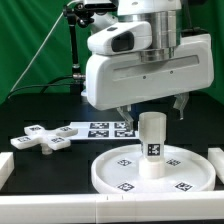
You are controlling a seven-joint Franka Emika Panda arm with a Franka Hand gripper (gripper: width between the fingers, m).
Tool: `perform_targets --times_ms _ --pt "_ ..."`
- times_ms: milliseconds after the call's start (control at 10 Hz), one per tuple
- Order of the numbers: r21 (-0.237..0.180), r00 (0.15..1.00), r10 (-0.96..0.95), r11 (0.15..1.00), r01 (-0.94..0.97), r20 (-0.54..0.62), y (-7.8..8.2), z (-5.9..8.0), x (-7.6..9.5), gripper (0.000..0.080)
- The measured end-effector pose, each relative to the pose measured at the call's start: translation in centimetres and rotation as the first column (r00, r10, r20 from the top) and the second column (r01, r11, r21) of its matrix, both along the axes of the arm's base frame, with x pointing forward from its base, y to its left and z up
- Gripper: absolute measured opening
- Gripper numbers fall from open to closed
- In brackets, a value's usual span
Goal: Assemble round table
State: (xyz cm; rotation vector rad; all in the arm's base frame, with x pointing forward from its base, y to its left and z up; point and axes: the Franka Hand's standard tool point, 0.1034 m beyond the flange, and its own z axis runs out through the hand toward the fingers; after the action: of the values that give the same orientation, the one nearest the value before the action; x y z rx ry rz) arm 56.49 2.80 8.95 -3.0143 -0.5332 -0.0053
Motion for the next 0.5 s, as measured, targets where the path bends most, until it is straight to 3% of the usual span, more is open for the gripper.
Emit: perform_targets --times_ms 200,300,500 --pt "0.001 1.0 0.004 1.0 -0.004 -0.007 0.0 -0.3 -0.33 0.0622" --pt "0.001 1.0 0.005 1.0 -0.005 -0.008 0.02 -0.35 -0.38 0.0449" --pt "0.001 1.0 -0.012 1.0 0.012 -0.01 0.03 -0.35 -0.38 0.0406"
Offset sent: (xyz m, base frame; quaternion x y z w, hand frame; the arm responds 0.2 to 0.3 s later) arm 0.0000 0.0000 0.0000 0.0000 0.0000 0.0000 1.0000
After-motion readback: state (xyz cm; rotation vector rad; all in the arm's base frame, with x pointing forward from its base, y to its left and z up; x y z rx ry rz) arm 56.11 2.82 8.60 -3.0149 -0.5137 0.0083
